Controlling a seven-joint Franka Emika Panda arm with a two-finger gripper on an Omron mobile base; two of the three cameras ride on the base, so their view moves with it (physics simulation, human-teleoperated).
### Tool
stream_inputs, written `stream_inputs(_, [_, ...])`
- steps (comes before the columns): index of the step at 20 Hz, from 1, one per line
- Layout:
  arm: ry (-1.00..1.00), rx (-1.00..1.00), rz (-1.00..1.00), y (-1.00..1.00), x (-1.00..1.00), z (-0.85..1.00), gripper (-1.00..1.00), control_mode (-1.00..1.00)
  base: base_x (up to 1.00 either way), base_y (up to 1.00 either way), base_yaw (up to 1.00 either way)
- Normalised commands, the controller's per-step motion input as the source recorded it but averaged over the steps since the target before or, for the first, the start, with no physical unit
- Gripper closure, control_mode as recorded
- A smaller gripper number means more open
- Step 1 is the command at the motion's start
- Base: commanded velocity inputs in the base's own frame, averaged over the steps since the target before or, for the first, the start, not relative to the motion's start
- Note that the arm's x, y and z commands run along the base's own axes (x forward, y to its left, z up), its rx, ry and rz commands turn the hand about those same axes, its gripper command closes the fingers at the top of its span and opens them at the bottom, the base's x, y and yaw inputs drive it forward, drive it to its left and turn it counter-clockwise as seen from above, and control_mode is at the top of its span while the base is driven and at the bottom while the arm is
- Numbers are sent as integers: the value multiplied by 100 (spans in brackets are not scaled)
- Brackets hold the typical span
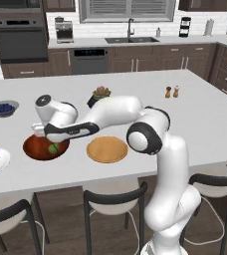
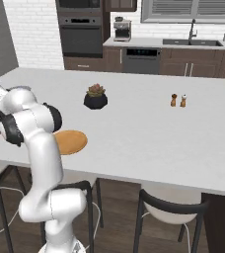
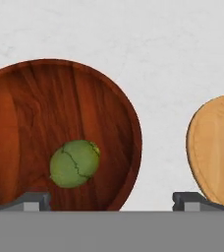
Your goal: Pick the chicken drumstick and lime from their plates and place them in the bowl. Then put the bowl in the fridge.
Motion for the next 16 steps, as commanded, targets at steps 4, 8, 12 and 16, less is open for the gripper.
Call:
stream_inputs(4, [0, 3, -6, -91, -73, 32, -100, -100, 0, 0, 0])
stream_inputs(8, [0, 7, -8, -100, -70, 5, -100, -100, 0, 0, 0])
stream_inputs(12, [0, 10, -8, -100, -60, 31, -100, -100, 0, 0, 0])
stream_inputs(16, [2, 16, -3, -100, -70, 72, -100, -100, 0, 0, 0])
